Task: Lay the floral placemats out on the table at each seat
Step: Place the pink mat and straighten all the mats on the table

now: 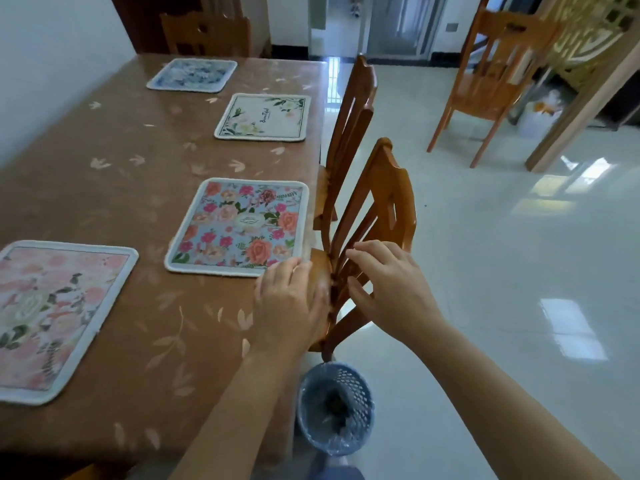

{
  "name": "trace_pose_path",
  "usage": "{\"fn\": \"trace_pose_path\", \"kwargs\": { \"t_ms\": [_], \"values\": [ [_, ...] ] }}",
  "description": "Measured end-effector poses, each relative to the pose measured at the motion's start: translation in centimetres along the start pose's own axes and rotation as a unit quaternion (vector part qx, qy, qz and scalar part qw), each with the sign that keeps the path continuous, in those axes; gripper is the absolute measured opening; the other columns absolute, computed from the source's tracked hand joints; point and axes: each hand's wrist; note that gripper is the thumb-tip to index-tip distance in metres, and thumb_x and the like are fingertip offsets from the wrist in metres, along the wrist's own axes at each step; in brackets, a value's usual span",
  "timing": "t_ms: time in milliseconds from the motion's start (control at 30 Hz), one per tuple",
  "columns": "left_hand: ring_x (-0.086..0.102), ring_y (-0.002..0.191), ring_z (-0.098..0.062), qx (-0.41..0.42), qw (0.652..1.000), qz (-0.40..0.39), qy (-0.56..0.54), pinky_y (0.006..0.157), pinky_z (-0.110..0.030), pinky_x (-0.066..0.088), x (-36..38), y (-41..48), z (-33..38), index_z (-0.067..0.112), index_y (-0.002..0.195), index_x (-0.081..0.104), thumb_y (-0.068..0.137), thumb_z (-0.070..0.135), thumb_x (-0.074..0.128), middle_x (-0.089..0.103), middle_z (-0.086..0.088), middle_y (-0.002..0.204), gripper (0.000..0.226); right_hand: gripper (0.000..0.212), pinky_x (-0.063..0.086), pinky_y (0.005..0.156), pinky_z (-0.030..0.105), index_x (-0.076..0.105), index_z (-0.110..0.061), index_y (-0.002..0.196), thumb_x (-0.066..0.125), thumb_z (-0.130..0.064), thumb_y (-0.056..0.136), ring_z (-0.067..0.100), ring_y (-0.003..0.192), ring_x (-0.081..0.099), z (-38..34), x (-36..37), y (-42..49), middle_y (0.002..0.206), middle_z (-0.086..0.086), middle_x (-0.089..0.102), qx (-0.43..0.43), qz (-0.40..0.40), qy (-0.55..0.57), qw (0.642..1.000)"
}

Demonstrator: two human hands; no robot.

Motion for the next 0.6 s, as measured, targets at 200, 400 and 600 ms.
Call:
{"fn": "trace_pose_path", "kwargs": {
  "t_ms": [200,400,600],
  "values": [
    [0.056,0.108,-0.031,-0.04,0.999,-0.009,0.003,0.093,-0.051,0.045,2.6,3.8,2.9,0.009,0.111,0.06,0.088,0.038,0.043,0.064,-0.013,0.114,0.041,0.028,0.042,0.099,0.044,0.06,-0.014,0.111,0.058,-0.022,0.084,0.03,0.112,0.055,4.5,-1.4,3.6,0.117,0.008,0.064,-0.038,0.008,0.008,0.999],
    [0.053,0.112,-0.031,-0.057,0.998,-0.015,0.034,0.095,-0.048,0.041,3.7,5.8,6.9,0.009,0.115,0.058,0.087,0.04,0.039,0.062,-0.013,0.118,0.046,0.03,0.044,0.096,0.043,0.06,-0.015,0.111,0.061,-0.021,0.082,0.029,0.11,0.056,9.0,-2.3,6.5,0.115,0.007,0.065,-0.069,0.01,0.025,0.997],
    [0.049,0.117,-0.029,-0.13,0.99,0.018,0.053,0.099,-0.047,0.038,6.1,7.9,11.5,0.012,0.118,0.056,0.086,0.041,0.04,0.058,-0.011,0.124,0.046,0.034,0.04,0.101,0.04,0.054,-0.019,0.119,0.055,-0.026,0.087,0.025,0.117,0.05,14.0,-3.9,10.0,0.124,0.003,0.059,-0.136,-0.027,0.048,0.989]
  ]
}}
Point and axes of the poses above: each hand's wrist, its own y-axis towards the middle knuckle, its own x-axis out of the palm, z = x × y
